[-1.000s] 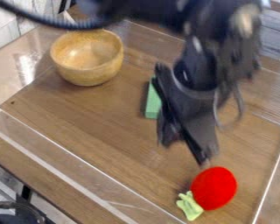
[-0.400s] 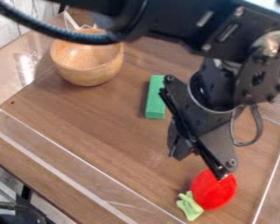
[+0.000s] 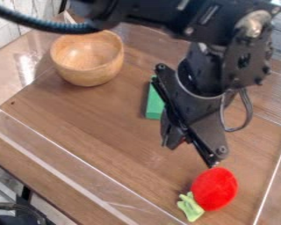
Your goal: Move the red object to the left side of the table
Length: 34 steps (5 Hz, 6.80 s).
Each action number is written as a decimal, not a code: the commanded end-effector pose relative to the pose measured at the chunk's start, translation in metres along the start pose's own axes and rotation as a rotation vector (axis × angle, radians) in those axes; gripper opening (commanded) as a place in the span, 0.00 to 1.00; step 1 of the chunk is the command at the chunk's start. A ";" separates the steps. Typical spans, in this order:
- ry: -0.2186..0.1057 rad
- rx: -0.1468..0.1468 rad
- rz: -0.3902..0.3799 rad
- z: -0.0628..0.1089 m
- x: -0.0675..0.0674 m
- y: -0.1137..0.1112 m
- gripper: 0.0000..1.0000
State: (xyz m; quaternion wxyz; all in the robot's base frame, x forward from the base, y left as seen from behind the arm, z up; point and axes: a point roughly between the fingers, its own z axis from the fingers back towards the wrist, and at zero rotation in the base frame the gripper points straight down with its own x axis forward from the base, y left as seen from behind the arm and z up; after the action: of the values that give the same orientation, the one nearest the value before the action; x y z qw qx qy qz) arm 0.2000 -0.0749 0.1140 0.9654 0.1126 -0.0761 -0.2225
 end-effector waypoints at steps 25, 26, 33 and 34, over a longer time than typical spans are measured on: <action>0.095 -0.108 -0.443 -0.066 0.017 -0.023 0.00; 0.120 -0.096 -0.471 -0.046 0.013 -0.004 0.00; -0.018 -0.210 -0.463 -0.019 -0.017 -0.025 1.00; -0.031 -0.224 -0.512 -0.018 -0.001 -0.028 0.00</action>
State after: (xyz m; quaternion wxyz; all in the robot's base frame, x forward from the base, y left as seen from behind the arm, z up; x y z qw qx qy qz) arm 0.1844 -0.0930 0.0809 0.8835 0.0175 -0.0156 -0.4679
